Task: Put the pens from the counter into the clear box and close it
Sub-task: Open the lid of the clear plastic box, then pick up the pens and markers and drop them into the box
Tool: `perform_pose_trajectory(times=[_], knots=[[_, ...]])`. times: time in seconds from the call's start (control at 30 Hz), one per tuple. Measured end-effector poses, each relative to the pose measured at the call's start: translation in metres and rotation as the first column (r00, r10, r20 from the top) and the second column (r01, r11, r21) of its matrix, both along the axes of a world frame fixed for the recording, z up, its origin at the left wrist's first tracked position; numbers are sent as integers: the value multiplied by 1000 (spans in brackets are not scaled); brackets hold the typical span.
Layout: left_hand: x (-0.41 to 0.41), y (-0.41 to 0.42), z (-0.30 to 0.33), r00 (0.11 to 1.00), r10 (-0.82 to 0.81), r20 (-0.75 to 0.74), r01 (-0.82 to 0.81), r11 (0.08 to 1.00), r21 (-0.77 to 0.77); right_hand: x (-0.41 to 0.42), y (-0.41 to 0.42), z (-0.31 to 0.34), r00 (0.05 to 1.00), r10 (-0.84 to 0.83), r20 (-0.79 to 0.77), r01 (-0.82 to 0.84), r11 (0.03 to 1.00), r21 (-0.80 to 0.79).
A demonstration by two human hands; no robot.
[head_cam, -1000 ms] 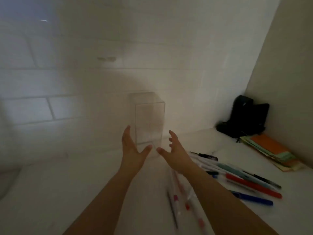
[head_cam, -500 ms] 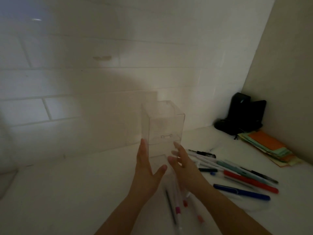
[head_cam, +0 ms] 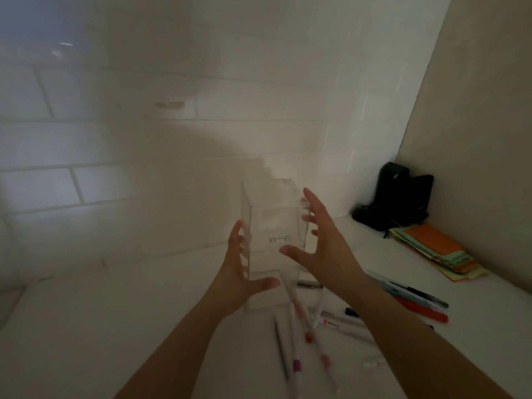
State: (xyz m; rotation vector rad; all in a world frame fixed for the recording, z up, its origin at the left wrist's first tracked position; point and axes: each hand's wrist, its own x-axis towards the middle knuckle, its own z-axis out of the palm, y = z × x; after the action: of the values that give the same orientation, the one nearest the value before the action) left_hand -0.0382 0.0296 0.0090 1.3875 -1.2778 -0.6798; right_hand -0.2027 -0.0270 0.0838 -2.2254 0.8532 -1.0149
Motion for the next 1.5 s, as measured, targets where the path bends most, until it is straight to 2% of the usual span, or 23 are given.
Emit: perform_pose_trajectory(times=[0.1, 0.17, 0.27, 0.37, 0.43, 0.53, 0.6, 0.67, 0.73, 0.8, 0.83, 0.87, 0.9, 0.97, 1.0, 1.07, 1.13, 1.23, 1.33, 1.4, 1.47, 1.5], knots=[[0, -1, -3, 999, 34, 5, -34, 999, 0, -2, 1, 19, 999, -7, -35, 3, 996, -91], [-1, -1, -6, 999, 48, 13, -48, 999, -4, -5, 1, 40, 995, 24, 99, -16, 997, -80], [-1, -4, -9, 999, 30, 21, -30, 999, -25, 7, -12, 78, 907, 22, 420, -5, 999, -42], [-2, -4, -8, 998, 42, 47, -41, 999, -25, 40, -36, 105, 893, -84, 442, 121, 991, -57], [-2, -3, -8, 998, 32, 49, -31, 999, -16, 59, -52, 109, 918, -71, 391, 70, 997, 18], [-2, -4, -9, 997, 16, 80, -16, 1000, -8, 75, -74, 98, 992, -8, 130, -19, 978, 208], [-3, -4, -9, 996, 14, 91, -14, 1000, 0, 75, -76, 89, 998, 31, 57, -46, 958, 284], [-4, -2, -6, 996, 20, 89, -22, 1000, 15, 60, -69, 83, 996, 45, 74, -63, 962, 267], [-6, 3, -9, 992, 90, 86, -95, 994, 55, 32, -53, 73, 995, 8, 97, -26, 982, 186], [-12, 14, -19, 959, 282, -15, -276, 948, 156, -6, -37, 48, 998, -35, 47, 30, 994, 107], [-17, 22, -24, 922, 385, -53, -367, 907, 208, -26, -29, 31, 998, -51, -25, 53, 994, 97], [-24, 33, -27, 886, 464, -13, -448, 863, 234, -45, -22, 11, 989, -66, -132, 82, 990, 116], [-34, 44, -30, 862, 493, 115, -506, 830, 234, -60, -15, -8, 959, -76, -274, 117, 984, 137], [-56, 62, -29, 842, 394, 369, -495, 835, 239, -76, -7, -41, 853, -108, -511, 200, 972, 127], [-68, 66, -25, 844, 309, 438, -453, 849, 273, -76, -5, -54, 821, -142, -553, 246, 962, 119], [-90, 67, -20, 786, 138, 602, -403, 853, 331, -65, -4, -68, 823, -215, -526, 329, 935, 132], [-105, 60, -21, 652, 12, 758, -396, 858, 327, -49, -8, -78, 805, -283, -521, 380, 921, 87], [-117, 54, -19, 620, 10, 785, -396, 867, 303, -29, -14, -83, 745, -328, -581, 414, 910, 18], [-115, 50, -17, 527, 99, 844, -470, 862, 192, -30, -16, -71, 774, -299, -558, 409, 909, 80], [-113, 51, -16, 544, 64, 836, -457, 859, 232, -42, -10, -55, 824, -276, -494, 379, 918, 119], [-110, 50, -19, 623, 27, 782, -407, 865, 294, -56, 4, -46, 840, -239, -488, 331, 937, 110], [-110, 48, -19, 663, 59, 747, -401, 870, 287, -61, 14, -44, 832, -222, -508, 317, 942, 108]])
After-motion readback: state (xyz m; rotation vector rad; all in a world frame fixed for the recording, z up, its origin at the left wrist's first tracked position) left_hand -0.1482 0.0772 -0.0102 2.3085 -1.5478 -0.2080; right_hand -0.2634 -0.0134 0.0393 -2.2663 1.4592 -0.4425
